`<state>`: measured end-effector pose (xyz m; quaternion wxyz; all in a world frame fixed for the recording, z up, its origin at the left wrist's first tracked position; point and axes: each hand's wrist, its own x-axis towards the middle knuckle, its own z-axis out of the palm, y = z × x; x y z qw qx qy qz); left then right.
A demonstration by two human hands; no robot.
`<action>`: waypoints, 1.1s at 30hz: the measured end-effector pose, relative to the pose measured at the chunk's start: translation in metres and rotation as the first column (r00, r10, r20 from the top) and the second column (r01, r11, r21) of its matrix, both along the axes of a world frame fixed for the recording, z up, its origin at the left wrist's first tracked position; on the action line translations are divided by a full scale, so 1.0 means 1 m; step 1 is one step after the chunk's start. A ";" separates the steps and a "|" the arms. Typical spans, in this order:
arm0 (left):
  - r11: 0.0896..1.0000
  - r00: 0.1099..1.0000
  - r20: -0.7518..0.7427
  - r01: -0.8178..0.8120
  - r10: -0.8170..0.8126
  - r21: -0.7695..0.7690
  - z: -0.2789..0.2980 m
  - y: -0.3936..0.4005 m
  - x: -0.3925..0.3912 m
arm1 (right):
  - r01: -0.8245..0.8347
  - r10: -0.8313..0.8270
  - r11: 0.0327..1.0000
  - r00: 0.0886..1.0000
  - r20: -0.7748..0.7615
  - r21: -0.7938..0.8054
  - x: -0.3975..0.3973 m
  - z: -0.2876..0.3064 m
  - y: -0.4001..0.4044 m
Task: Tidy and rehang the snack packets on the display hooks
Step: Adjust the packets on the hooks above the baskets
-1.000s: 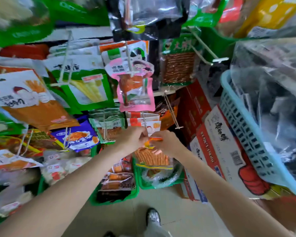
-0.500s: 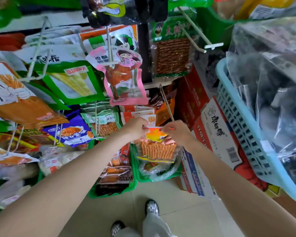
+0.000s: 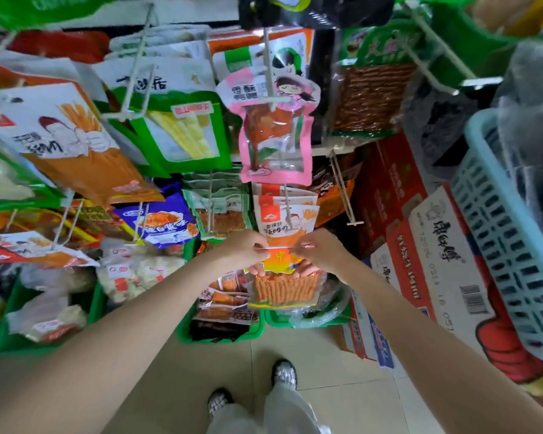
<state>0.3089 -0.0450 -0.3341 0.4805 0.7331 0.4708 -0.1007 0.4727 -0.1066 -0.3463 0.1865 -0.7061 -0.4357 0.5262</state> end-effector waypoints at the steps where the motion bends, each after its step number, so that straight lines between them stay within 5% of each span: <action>1: 1.000 1.000 -0.003 -0.003 0.003 -0.007 0.001 0.000 -0.007 | -0.014 0.014 1.000 1.000 -0.011 -0.008 -0.006 0.001 0.002; 17: 0.979 0.986 0.090 -0.154 0.142 0.137 0.051 0.022 -0.072 | -0.182 0.172 0.972 0.982 0.080 0.146 -0.068 0.061 0.050; 25: 0.935 0.971 0.196 -0.189 0.133 0.301 0.079 0.028 -0.069 | -0.039 0.047 0.991 0.997 -0.056 0.131 -0.062 0.102 0.052; 29: 0.905 0.973 0.194 -0.194 0.127 0.380 0.087 0.030 -0.077 | -0.138 0.160 0.973 0.981 -0.108 0.184 -0.061 0.113 0.049; 31: 0.904 0.978 0.181 -0.169 0.104 0.393 0.091 0.029 -0.081 | -0.245 0.253 0.945 0.967 -0.011 0.218 -0.061 0.116 0.048; 33: 0.919 0.982 0.171 -0.142 0.083 0.368 0.093 0.027 -0.084 | -0.384 0.322 0.890 0.911 0.257 0.245 -0.065 0.118 0.050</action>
